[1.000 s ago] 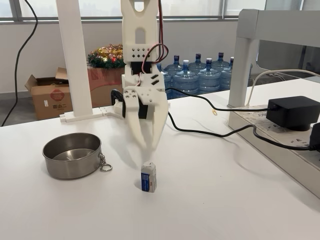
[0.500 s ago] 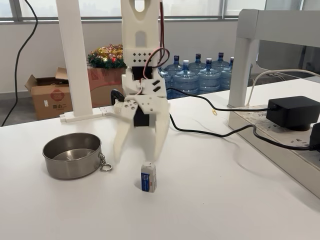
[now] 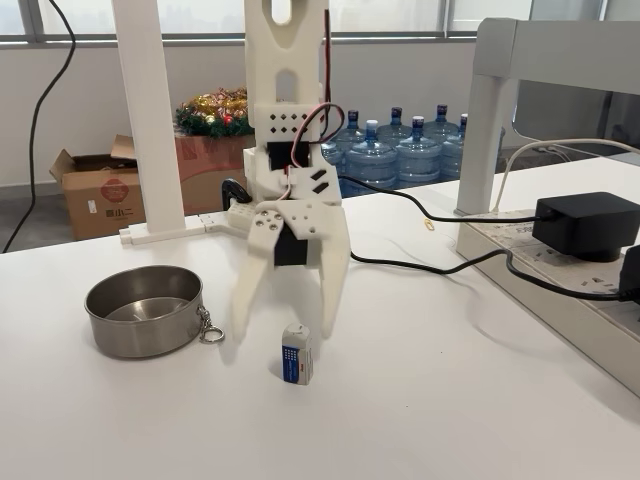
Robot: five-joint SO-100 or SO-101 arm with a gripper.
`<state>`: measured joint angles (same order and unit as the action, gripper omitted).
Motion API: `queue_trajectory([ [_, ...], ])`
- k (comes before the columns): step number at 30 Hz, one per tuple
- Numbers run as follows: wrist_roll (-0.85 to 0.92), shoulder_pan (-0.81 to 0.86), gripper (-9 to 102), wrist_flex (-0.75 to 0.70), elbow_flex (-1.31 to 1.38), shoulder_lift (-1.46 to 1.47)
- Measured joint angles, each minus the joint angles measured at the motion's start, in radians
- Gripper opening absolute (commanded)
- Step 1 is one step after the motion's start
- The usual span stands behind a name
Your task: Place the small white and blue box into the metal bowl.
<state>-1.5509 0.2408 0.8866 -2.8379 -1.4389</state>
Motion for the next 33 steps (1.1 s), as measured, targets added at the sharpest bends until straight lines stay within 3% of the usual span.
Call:
queue_trajectory([
  [29, -0.002, -0.002, 33, 0.0, 0.193, 0.183],
  [33, -0.002, 0.002, 28, 0.0, 0.195, 0.184],
])
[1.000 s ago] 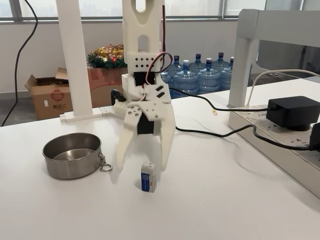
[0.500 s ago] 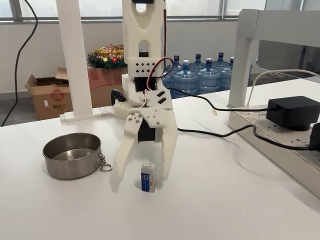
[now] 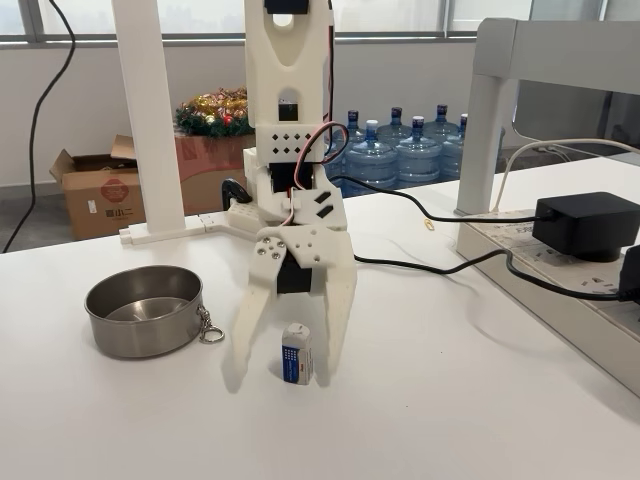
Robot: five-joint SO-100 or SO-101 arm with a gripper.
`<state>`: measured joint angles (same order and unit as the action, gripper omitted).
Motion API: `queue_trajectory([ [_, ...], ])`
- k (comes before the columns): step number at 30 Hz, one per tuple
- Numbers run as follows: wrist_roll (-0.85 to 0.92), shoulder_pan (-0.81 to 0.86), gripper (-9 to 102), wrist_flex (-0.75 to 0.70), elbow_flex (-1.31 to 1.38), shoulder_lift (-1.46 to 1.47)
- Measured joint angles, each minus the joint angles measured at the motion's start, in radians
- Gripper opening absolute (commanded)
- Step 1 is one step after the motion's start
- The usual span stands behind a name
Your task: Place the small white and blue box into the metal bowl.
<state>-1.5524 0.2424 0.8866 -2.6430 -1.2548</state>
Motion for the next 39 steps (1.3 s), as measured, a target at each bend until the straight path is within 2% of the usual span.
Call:
queue_trajectory([
  [7, 0.0, 0.002, 22, 0.0, 0.0, 0.0],
  [25, 0.0, 0.041, -1, 0.0, -0.002, 0.0],
  [32, 0.0, 0.041, -2, 0.0, -0.002, -0.012],
  [39, 0.0, 0.11, -2, -0.002, -0.114, -0.247],
])
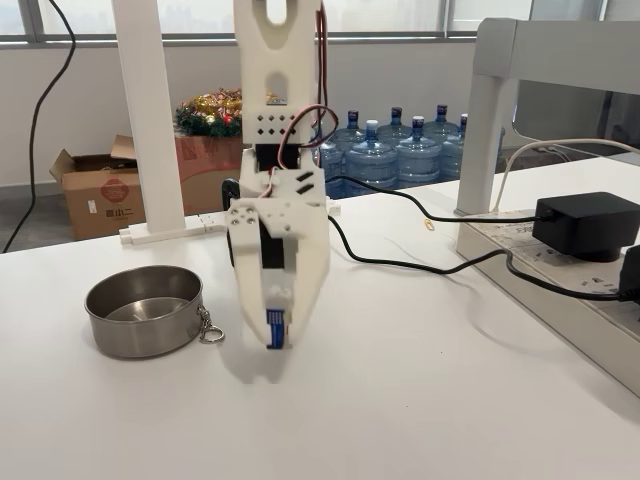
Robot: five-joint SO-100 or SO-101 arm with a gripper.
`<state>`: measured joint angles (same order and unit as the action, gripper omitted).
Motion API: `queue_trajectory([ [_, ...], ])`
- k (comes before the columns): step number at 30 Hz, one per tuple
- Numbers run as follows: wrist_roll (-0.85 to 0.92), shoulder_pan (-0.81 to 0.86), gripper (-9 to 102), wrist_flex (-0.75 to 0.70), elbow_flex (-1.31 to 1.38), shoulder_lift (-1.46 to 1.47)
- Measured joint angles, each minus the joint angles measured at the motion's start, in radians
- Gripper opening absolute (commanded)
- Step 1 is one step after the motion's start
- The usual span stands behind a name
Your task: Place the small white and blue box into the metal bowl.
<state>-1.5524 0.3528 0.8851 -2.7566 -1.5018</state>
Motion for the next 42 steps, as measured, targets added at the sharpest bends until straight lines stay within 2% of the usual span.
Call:
queue_trajectory([
  [8, 0.0, 0.181, -2, 0.0, -0.163, -0.239],
  [14, 0.0, 0.365, -1, 0.0, -0.219, -0.273],
  [16, 0.0, 0.413, 4, 0.0, -0.235, -0.275],
  [20, 0.0, 0.41, 15, 0.0, -0.258, -0.276],
  [30, 0.008, 0.333, 15, -0.002, -0.278, -0.314],
  [33, 0.109, 0.261, 6, -0.002, -0.307, -0.379],
  [36, 0.298, 0.149, -6, -0.002, -0.316, -0.445],
  [42, 0.816, -0.063, -5, -0.002, -0.348, -0.594],
])
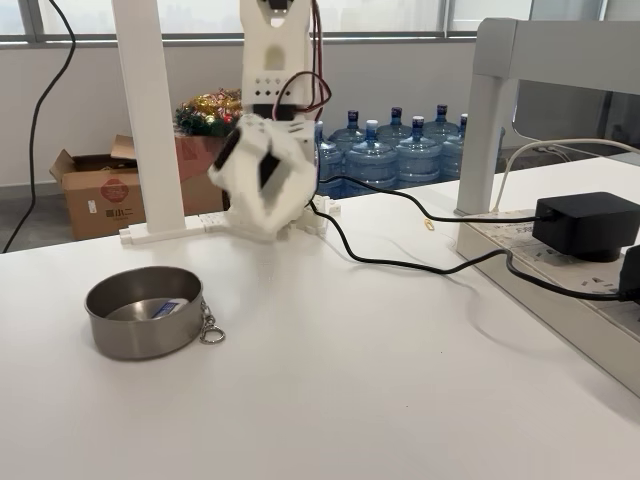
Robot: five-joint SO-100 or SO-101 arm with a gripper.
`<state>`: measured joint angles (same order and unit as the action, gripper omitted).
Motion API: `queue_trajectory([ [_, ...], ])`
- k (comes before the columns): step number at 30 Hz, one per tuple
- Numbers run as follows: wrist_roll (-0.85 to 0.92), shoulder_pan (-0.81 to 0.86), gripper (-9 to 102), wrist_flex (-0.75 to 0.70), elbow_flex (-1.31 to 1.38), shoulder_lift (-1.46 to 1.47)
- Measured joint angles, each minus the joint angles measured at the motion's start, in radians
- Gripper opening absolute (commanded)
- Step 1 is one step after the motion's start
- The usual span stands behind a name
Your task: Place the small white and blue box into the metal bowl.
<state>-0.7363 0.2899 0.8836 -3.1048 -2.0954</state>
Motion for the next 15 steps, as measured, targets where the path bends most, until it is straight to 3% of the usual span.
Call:
queue_trajectory([
  [9, 0.974, -0.362, -4, -0.054, -0.043, -0.183],
  [11, 1.048, -0.433, -4, -0.144, -0.043, -0.229],
  [15, 0.985, -0.485, -5, -0.48, -0.044, -0.491],
])
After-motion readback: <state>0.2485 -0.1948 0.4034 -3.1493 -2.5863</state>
